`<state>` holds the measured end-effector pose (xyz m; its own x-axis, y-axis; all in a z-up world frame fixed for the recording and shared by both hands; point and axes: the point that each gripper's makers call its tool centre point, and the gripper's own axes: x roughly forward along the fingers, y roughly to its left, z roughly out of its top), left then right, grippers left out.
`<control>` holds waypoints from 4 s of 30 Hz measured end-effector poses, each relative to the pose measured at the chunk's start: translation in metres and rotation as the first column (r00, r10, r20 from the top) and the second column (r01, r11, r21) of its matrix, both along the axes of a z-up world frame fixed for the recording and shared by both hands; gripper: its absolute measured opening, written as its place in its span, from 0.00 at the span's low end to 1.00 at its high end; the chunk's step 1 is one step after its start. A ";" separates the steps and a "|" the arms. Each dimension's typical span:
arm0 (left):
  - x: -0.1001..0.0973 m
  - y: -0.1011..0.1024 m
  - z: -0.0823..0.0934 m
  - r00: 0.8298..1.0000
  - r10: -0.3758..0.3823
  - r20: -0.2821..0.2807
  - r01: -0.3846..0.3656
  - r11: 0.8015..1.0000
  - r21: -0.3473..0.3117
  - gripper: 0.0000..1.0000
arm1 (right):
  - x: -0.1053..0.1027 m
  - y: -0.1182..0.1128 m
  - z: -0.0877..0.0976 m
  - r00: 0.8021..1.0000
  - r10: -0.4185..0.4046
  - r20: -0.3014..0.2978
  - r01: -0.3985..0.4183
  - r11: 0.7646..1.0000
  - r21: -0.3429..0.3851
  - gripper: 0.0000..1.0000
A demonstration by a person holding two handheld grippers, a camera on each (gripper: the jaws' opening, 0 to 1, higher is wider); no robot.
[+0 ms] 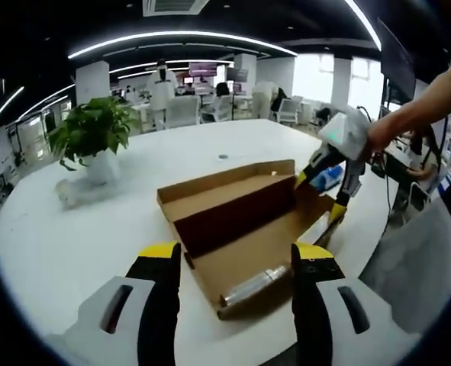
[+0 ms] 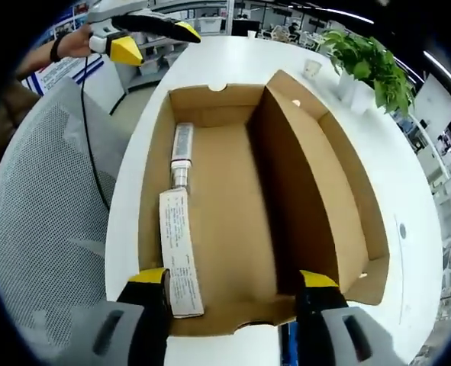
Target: Operate the shoe box by opening the lid, removing the specified soft item, and placing it in the target area until the item is outside and the box remains undamaged.
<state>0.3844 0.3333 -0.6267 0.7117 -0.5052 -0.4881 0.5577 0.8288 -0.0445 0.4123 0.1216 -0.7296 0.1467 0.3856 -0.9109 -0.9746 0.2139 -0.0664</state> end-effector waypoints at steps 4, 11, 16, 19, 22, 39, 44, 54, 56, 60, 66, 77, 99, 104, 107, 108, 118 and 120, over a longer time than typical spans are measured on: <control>-0.001 0.000 0.000 1.000 0.002 -0.001 -0.002 1.000 -0.001 0.58 | 0.003 -0.002 0.002 1.000 -0.007 0.018 0.007 1.000 -0.002 0.60; -0.001 0.001 0.000 1.000 0.003 -0.003 -0.003 1.000 -0.006 0.58 | -0.011 0.011 0.004 0.999 0.036 -0.008 -0.036 0.999 0.032 0.62; -0.001 0.000 0.001 1.000 -0.003 -0.001 0.003 1.000 -0.004 0.58 | -0.018 0.015 -0.005 0.996 0.089 -0.004 -0.089 0.996 -0.006 0.56; -0.001 -0.001 0.001 1.000 -0.005 -0.001 0.005 1.000 -0.005 0.58 | -0.015 0.015 -0.008 0.997 0.080 -0.001 -0.080 0.997 -0.022 0.56; -0.002 -0.003 0.002 1.000 -0.006 -0.002 0.006 1.000 -0.008 0.58 | -0.016 0.017 -0.011 0.996 0.085 0.006 -0.085 0.996 -0.032 0.54; -0.008 0.002 -0.004 1.000 0.004 -0.024 -0.004 1.000 -0.016 0.57 | -0.054 0.039 -0.047 0.972 0.151 -0.181 -0.166 0.984 -0.070 0.22; -0.008 0.009 -0.005 0.999 0.020 -0.028 -0.020 1.000 -0.011 0.56 | -0.064 0.041 -0.051 0.959 0.159 -0.236 -0.181 0.980 -0.078 0.19; -0.006 0.008 -0.006 0.999 0.021 -0.037 -0.022 1.000 -0.016 0.56 | -0.057 0.040 -0.047 0.972 0.099 -0.212 -0.108 0.994 -0.030 0.18; -0.005 0.007 -0.008 0.999 0.017 -0.039 -0.018 1.000 -0.014 0.56 | -0.056 0.040 -0.047 0.974 0.090 -0.208 -0.095 0.995 -0.019 0.18; -0.005 0.004 -0.008 0.999 0.011 -0.041 -0.011 1.000 -0.013 0.56 | -0.052 0.042 -0.042 0.977 0.072 -0.199 -0.075 0.997 -0.006 0.18; -0.005 0.003 -0.007 0.999 0.011 -0.040 -0.012 1.000 -0.019 0.56 | -0.040 0.043 -0.028 0.984 0.033 -0.177 -0.028 0.999 0.026 0.18; -0.006 0.002 -0.010 0.999 0.002 -0.046 -0.002 1.000 -0.016 0.56 | -0.022 0.053 0.011 0.993 0.024 -0.119 -0.013 0.996 0.087 0.18; 0.004 -0.022 -0.001 0.997 -0.065 -0.032 0.065 0.998 -0.020 0.57 | -0.002 0.008 0.079 0.997 -0.079 -0.022 0.082 0.985 0.152 0.18; 0.004 -0.035 -0.002 0.994 -0.101 -0.035 0.101 0.995 -0.014 0.57 | -0.004 -0.022 0.083 0.991 -0.135 -0.012 0.135 0.979 0.153 0.18; 0.005 -0.043 -0.002 0.992 -0.122 -0.036 0.121 0.993 -0.012 0.57 | -0.007 -0.039 0.082 0.986 -0.168 -0.009 0.167 0.975 0.148 0.18; 0.006 -0.046 -0.002 0.991 -0.130 -0.035 0.130 0.991 -0.012 0.57 | -0.008 -0.044 0.082 0.984 -0.177 -0.010 0.177 0.973 0.147 0.18; 0.006 -0.071 0.001 0.981 -0.193 -0.033 0.193 0.981 -0.010 0.57 | -0.026 -0.084 0.070 0.968 -0.249 -0.019 0.250 0.960 0.127 0.18; 0.006 -0.074 0.000 0.979 -0.201 -0.034 0.201 0.980 -0.008 0.57 | -0.030 -0.092 0.067 0.966 -0.258 -0.022 0.259 0.959 0.115 0.18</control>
<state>0.3901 0.2596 -0.6267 0.5786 -0.6383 -0.5077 0.7108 0.6999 -0.0699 0.3820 0.0293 -0.6631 0.2492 0.4387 -0.8634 -0.8854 0.4645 -0.0195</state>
